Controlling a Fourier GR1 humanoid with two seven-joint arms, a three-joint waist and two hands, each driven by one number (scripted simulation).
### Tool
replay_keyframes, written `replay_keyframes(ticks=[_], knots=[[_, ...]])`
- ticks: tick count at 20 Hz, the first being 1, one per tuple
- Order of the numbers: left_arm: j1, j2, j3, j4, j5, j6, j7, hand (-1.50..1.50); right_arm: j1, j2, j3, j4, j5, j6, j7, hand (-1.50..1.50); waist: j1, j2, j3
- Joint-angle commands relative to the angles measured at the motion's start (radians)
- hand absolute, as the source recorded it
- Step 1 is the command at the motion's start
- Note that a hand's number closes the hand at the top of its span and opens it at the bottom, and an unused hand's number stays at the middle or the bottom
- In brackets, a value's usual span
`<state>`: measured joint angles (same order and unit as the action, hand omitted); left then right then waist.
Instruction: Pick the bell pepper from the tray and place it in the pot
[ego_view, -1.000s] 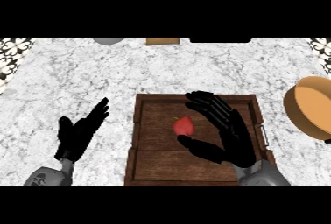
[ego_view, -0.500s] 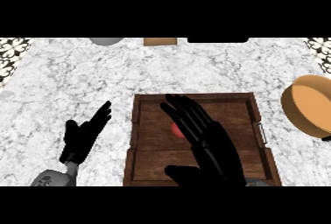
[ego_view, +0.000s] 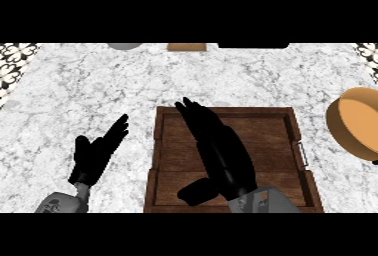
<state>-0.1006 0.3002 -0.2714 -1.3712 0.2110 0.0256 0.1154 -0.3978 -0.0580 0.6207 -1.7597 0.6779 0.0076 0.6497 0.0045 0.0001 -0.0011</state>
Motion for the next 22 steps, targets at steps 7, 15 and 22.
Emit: replay_keyframes(ticks=[7, 15, 22], knots=[[0.064, -0.025, 0.024, -0.021, -0.032, -0.035, -0.024, 0.0, 0.028, -0.04, -0.069, 0.139, -0.008, 0.179, -0.025, -1.5, -0.002, -0.001, 0.001], [-0.008, -0.068, 0.072, 0.044, -0.084, -0.067, 0.001, 0.0, 0.072, -0.086, -0.22, 0.164, 0.022, 0.121, -0.278, -1.5, -0.004, 0.0, 0.001], [0.011, -0.056, 0.1, -0.021, -0.081, -0.085, 0.036, 0.0, 0.128, -0.075, -0.302, 0.146, -0.142, 0.202, -0.403, -1.5, -0.004, -0.001, 0.001]])
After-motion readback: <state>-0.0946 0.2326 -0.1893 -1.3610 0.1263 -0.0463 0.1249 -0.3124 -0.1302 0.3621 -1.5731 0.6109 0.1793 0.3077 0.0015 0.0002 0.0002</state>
